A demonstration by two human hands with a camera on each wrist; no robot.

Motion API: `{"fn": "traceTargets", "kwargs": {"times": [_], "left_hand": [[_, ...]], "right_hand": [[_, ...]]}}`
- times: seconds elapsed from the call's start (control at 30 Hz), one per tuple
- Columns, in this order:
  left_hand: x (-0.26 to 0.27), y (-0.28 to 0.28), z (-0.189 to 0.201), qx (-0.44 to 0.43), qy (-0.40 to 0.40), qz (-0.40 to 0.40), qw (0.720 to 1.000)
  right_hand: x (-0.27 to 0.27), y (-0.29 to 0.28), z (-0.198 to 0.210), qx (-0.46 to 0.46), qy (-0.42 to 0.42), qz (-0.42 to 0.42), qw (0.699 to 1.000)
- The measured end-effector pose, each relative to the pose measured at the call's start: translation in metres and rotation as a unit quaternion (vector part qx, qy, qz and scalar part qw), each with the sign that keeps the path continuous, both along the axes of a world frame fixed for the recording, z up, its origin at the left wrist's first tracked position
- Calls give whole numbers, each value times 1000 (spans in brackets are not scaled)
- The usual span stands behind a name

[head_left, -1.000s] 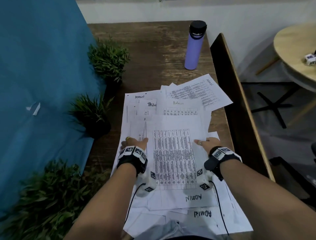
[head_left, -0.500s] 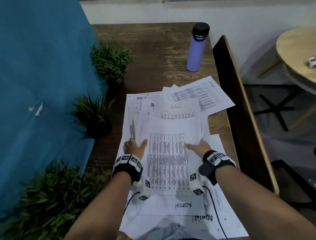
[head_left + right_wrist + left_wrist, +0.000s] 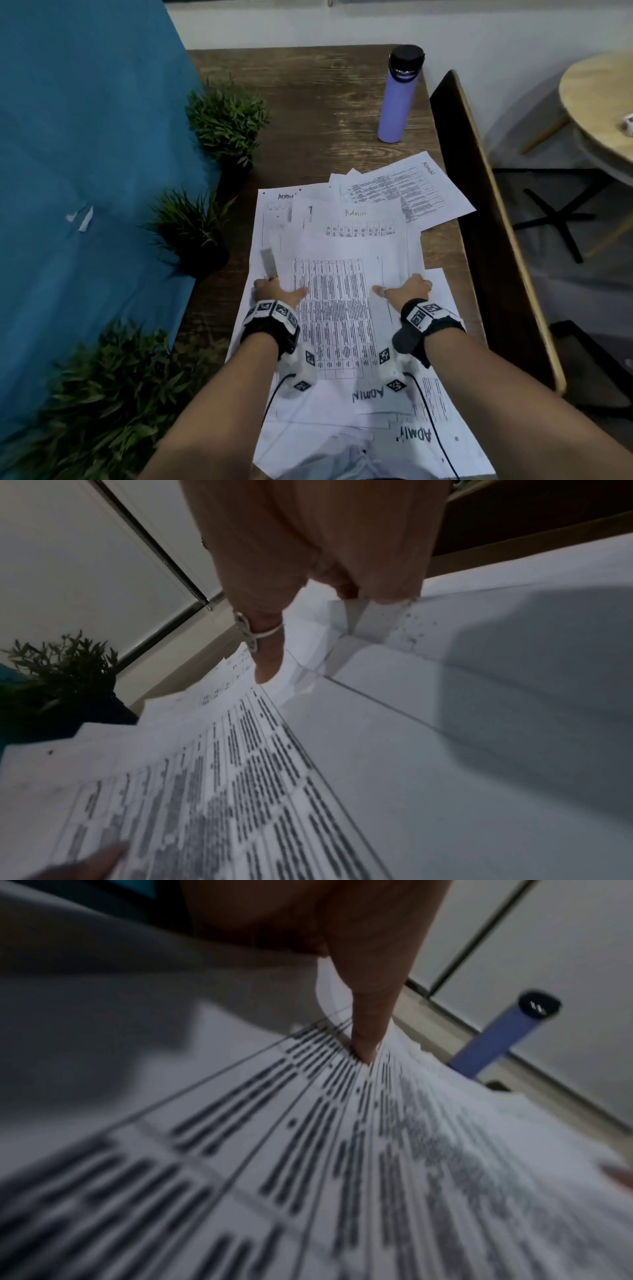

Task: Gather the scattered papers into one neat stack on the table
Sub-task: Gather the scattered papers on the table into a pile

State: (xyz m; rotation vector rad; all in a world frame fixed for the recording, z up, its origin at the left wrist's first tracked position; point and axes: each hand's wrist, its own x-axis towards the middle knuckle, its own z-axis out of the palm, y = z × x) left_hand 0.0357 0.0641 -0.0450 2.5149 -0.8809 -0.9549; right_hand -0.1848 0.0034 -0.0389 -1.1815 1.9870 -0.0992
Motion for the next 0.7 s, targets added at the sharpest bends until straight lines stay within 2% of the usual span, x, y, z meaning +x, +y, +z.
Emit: {"fn": "traceTargets", "kwargs": {"times": [0.07,0.17,0.2,0.3,0.33,0.47,0.53,0.6,0.7], "left_hand": [[-4,9,-5,36,-49,7,998],[-6,15,-8,56,-35,37,997],[-4,16,-8,50,-36,34,998],[3,18,-4,10,-62,16,998],[5,19,-2,8,-71,3,997],[14,18,3,55,-109,-40,992],[15,16,1,49,-136,-61,988],[14,16,-2,10,-133,-55,990],[12,16,-2,-33,-138,-31,989]], "right_hand": [[3,-4,-1,25,-33,-21,999],[4,-4,0,60,-74,-13,995],[3,-2,0,54,-67,-14,996],[3,5,5,50,53,20,997],[4,7,5,43,66,22,997],[12,8,-1,9,-33,-54,998],[14,10,-1,-2,-58,-87,995],[12,13,-3,4,-83,-82,993],[13,20,-1,52,-112,-31,992]]}}
